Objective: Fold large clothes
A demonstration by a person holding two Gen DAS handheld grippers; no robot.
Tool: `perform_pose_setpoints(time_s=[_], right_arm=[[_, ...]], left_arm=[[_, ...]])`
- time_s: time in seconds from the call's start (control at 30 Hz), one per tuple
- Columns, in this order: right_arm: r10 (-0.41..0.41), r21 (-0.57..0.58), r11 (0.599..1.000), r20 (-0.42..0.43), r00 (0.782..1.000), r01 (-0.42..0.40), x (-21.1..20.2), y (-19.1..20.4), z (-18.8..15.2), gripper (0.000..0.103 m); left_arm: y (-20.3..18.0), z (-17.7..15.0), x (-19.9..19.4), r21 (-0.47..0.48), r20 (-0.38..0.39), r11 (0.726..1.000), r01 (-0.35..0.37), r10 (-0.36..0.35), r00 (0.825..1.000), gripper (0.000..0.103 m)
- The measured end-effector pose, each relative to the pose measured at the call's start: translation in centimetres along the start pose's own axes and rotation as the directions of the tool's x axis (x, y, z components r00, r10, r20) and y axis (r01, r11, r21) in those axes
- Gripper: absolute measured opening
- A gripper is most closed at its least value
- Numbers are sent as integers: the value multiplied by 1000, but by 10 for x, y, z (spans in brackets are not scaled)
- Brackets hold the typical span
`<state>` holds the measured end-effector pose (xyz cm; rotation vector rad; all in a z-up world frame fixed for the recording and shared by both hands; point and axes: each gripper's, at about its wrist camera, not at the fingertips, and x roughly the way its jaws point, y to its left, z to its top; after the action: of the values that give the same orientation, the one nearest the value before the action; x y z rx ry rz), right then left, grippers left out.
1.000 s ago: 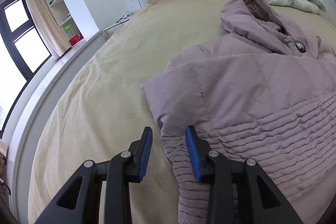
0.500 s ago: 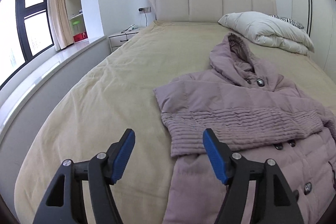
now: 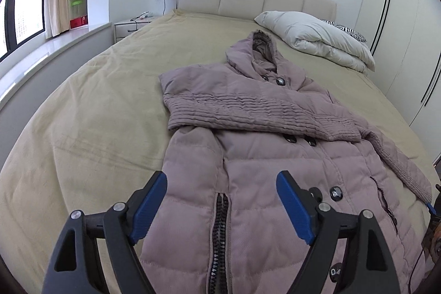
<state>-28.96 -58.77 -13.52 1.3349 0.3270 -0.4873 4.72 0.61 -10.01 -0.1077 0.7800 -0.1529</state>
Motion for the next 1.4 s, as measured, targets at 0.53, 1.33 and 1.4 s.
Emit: perform_pose_setpoints(time_s=[0.53,1.33,1.4], right_arm=[[-29,226,974,87,996,8,30,-70,63,40],[-42,-988,-94,-117,992,-120,-24,193,-345,16],[-44,-981,-153,-112,993,-118,-31,184,-369,16]], left_arm=[[7,-18,-6,-30,-73,999,16,-18,997,84],[-50,12,5,-491,-64,623,609,-723,688,103],[-50,13,6,-523,-59,590,616,-745,664,103]])
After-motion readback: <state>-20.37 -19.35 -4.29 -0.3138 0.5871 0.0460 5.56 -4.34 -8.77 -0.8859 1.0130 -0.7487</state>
